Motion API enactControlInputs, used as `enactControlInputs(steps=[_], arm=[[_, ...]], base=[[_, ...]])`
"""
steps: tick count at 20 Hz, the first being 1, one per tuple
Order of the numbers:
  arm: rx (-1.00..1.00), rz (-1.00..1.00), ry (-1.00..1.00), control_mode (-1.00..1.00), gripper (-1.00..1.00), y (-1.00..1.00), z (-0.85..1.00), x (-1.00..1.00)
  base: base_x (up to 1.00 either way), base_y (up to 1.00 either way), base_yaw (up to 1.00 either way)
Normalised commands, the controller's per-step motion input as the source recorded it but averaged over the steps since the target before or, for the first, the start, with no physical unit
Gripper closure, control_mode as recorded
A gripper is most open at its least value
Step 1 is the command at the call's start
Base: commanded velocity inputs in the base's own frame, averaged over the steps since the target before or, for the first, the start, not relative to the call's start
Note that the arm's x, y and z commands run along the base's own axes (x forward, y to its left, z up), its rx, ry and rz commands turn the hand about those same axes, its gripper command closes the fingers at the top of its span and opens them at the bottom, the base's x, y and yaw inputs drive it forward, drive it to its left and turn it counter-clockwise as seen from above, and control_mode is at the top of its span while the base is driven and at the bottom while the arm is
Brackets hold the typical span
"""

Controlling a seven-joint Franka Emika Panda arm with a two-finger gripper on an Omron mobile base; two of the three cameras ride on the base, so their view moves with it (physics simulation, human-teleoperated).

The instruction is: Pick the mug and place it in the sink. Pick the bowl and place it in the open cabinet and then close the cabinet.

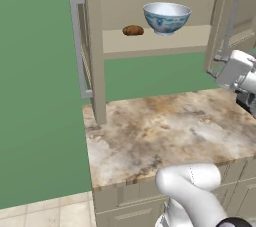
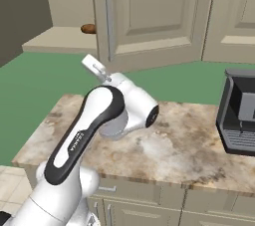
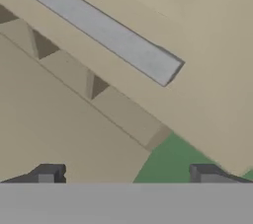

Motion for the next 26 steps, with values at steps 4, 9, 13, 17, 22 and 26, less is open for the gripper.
enactControlInputs(steps=[4, 9, 13, 17, 22, 26], arm=[[-0.08, -0.09, -0.31, -1.00, -1.00, -0.27, 0.33, 0.97], [-0.08, -0.09, -0.31, -1.00, -1.00, -0.31, 0.40, 0.99], [-0.11, -0.12, -0.30, -1.00, -1.00, -0.06, 0.32, 0.93], [-0.16, -0.15, -0.34, -1.00, -1.00, 0.14, 0.02, 0.80], [-0.13, -0.24, -0.20, -1.00, -1.00, 0.12, 0.17, 0.92], [-0.01, -0.25, 0.02, -1.00, -1.00, 0.00, 0.74, 0.56]], base=[[0.00, 0.00, 0.00], [0.00, 0.00, 0.00], [0.00, 0.00, 0.00], [0.00, 0.00, 0.00], [0.00, 0.00, 0.00], [0.00, 0.00, 0.00]])
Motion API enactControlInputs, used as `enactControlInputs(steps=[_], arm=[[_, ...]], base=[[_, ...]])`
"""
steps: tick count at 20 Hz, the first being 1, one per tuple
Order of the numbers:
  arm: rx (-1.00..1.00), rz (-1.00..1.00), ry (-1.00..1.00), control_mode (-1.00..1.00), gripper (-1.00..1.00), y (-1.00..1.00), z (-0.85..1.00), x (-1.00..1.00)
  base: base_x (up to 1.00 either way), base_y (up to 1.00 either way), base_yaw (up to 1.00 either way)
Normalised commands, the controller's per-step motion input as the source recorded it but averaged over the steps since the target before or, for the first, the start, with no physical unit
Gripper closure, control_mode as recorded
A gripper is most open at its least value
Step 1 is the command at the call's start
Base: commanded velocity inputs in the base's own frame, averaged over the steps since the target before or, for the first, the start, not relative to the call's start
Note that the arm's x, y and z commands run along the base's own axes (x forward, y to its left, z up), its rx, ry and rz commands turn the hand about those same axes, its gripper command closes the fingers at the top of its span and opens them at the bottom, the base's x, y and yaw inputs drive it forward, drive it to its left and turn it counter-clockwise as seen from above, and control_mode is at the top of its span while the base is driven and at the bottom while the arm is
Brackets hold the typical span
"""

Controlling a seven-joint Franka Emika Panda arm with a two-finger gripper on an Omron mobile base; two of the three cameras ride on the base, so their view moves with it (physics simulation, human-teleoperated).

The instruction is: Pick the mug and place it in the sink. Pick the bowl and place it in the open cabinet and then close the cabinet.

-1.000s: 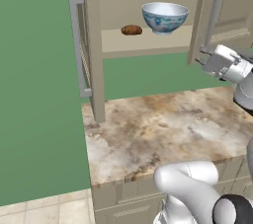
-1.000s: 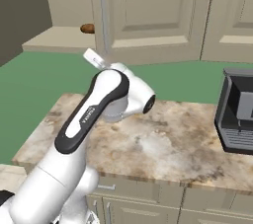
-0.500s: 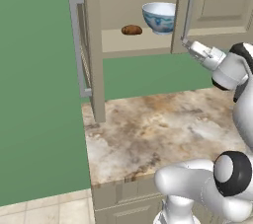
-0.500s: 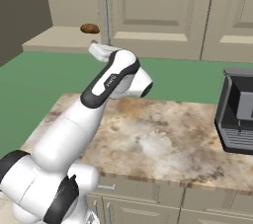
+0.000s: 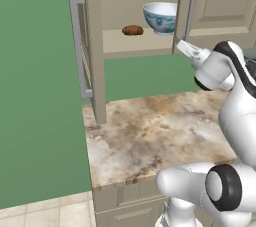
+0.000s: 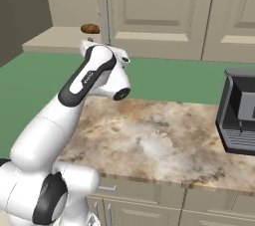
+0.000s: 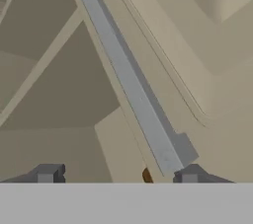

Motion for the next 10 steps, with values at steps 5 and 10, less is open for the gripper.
enactControlInputs(steps=[5, 10], arm=[[0.08, -0.15, 0.13, -1.00, -1.00, -0.23, 0.45, -0.36], [0.09, -0.06, 0.01, -1.00, -1.00, -0.53, 0.03, -0.98]], base=[[0.00, 0.00, 0.00], [0.00, 0.00, 0.00]])
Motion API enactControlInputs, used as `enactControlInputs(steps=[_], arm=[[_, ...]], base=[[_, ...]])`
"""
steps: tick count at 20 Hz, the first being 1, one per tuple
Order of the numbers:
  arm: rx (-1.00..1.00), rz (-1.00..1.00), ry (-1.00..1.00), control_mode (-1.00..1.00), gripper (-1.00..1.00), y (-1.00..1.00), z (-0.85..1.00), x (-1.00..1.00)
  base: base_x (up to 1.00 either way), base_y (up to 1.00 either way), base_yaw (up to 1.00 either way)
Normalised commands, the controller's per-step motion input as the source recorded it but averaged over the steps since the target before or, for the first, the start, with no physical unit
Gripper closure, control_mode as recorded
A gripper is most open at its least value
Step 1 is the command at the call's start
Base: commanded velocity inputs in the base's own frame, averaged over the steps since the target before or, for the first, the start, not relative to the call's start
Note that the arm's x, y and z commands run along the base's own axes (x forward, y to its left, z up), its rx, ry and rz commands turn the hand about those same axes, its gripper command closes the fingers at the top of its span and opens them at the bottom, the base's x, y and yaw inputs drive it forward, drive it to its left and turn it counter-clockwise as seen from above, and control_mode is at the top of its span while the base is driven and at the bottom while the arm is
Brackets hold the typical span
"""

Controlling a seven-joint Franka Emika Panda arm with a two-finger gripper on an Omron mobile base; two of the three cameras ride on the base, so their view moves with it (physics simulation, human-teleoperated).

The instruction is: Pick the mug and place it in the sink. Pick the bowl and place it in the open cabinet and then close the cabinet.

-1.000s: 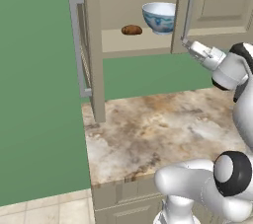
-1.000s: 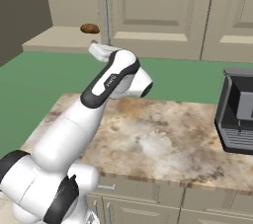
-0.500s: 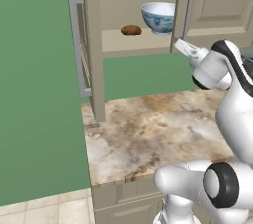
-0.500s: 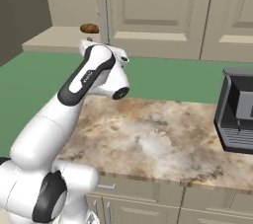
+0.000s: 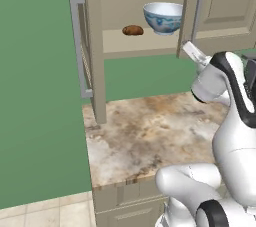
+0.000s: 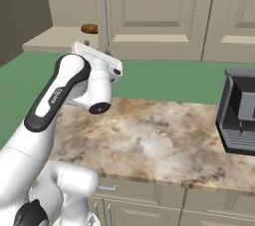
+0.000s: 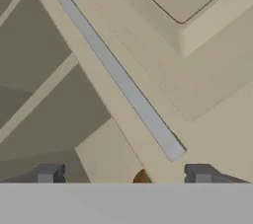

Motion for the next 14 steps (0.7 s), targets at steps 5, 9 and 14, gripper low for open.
enactControlInputs(steps=[5, 9, 14], arm=[[0.04, 0.00, 0.01, -1.00, -1.00, -0.09, 0.31, -0.74], [0.00, 0.00, 0.02, -1.00, -1.00, 0.00, 0.19, 0.10], [0.00, 0.02, 0.15, -1.00, -1.00, 0.10, 0.60, -0.79]], base=[[0.00, 0.00, 0.00], [0.00, 0.00, 0.00], [0.00, 0.00, 0.00]])
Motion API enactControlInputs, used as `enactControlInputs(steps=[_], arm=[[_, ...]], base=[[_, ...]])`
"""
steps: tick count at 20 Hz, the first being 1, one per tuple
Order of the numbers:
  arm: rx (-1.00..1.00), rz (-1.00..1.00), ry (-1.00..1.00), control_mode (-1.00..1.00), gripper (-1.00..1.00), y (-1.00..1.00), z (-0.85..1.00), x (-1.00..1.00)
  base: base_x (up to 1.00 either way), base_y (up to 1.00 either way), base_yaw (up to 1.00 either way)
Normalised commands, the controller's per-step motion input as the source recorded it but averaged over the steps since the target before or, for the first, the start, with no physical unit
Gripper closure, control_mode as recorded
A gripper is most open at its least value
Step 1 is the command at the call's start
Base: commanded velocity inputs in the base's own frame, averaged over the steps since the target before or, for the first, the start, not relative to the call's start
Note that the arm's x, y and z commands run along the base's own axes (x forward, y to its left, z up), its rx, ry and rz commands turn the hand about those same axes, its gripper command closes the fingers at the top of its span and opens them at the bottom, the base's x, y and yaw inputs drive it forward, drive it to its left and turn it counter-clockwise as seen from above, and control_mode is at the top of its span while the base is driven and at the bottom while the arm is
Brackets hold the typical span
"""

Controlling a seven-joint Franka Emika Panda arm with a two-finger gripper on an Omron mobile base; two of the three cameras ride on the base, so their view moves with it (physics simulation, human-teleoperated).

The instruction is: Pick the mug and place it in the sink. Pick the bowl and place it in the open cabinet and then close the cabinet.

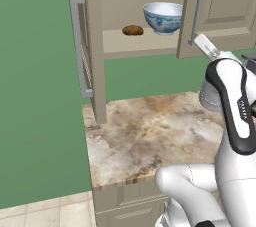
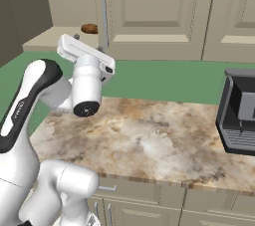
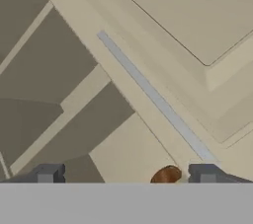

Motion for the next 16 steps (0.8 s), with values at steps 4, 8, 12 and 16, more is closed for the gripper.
enactControlInputs(steps=[4, 8, 12, 16], arm=[[-0.02, 0.06, 0.07, -1.00, -1.00, 0.24, 0.02, -1.00], [-0.09, 0.02, -0.04, -1.00, -1.00, 0.12, 0.05, -1.00], [-0.21, 0.01, 0.00, -1.00, -1.00, 0.01, 0.51, -1.00], [-0.16, -0.05, 0.07, -1.00, -1.00, 0.04, 0.28, -1.00]], base=[[0.00, 0.00, 0.00], [0.00, 0.00, 0.00], [0.00, 0.00, 0.00], [0.00, 0.00, 0.00]])
